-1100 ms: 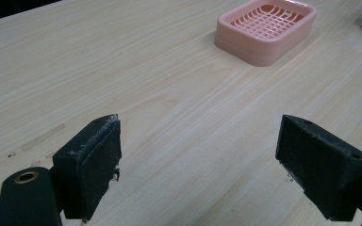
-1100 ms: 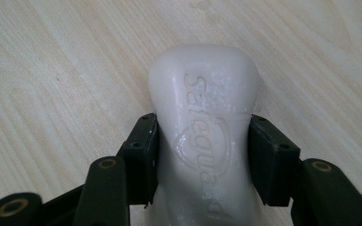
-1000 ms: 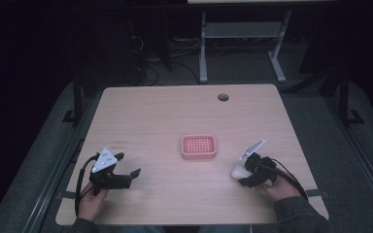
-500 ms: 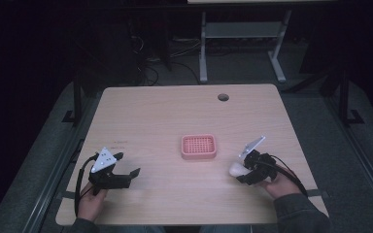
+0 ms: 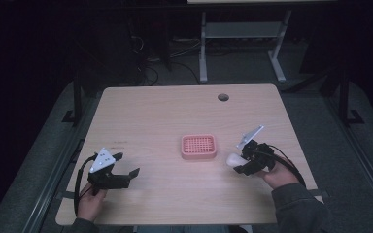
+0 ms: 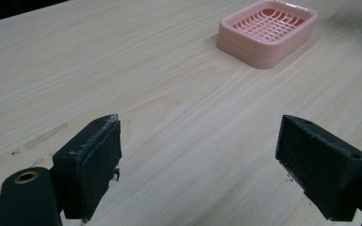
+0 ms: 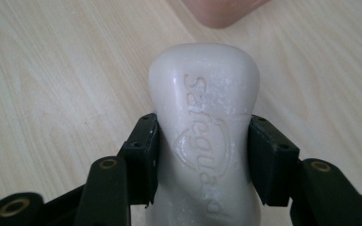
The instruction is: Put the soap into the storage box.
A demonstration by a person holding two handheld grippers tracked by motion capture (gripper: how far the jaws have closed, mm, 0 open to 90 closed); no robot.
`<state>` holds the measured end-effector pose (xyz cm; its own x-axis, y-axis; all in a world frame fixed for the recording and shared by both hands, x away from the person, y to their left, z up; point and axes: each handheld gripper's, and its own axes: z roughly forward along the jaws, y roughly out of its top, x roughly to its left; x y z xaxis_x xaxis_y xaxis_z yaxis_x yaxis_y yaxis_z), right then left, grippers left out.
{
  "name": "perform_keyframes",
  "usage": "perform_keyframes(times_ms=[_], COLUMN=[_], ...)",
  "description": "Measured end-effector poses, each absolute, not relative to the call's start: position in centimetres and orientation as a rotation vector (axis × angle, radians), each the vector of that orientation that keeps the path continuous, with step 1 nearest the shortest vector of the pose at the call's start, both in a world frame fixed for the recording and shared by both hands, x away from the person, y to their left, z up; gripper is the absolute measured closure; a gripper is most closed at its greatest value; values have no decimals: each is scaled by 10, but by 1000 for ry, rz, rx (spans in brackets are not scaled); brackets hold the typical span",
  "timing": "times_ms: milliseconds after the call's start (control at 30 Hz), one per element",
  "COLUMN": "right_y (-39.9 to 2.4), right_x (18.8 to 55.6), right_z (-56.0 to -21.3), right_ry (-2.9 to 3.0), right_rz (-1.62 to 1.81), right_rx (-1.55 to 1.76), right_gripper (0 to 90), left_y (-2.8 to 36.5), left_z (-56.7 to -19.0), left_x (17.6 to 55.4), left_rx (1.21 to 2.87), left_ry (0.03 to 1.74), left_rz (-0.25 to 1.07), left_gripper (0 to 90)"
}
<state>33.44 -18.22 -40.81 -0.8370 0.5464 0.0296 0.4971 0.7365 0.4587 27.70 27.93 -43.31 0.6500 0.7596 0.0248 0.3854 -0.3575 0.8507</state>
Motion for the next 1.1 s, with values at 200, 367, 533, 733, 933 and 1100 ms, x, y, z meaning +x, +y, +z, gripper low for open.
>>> perform_keyframes(times_ms=[200, 367, 533, 733, 933, 1100], right_y=[-176, -175, -176, -168, -157, -150], right_x=[342, 347, 355, 360, 372, 378], right_z=[-401, -397, -392, -390, -389, -387], right_ry=[2833, 2830, 2832, 2840, 2852, 2868], right_rz=[704, 711, 732, 718, 725, 712], right_rx=[815, 816, 795, 766, 733, 719], right_gripper=[487, 488, 487, 487, 487, 487], left_y=[280, 282, 280, 278, 277, 276], left_z=[-433, -432, -433, -432, -434, -433], left_x=[276, 276, 276, 278, 278, 278], left_rx=[1975, 1971, 1971, 1995, 2011, 2019], left_ry=[892, 898, 896, 894, 889, 881], left_rz=[534, 536, 526, 523, 518, 517], left_gripper=[145, 145, 145, 145, 145, 145])
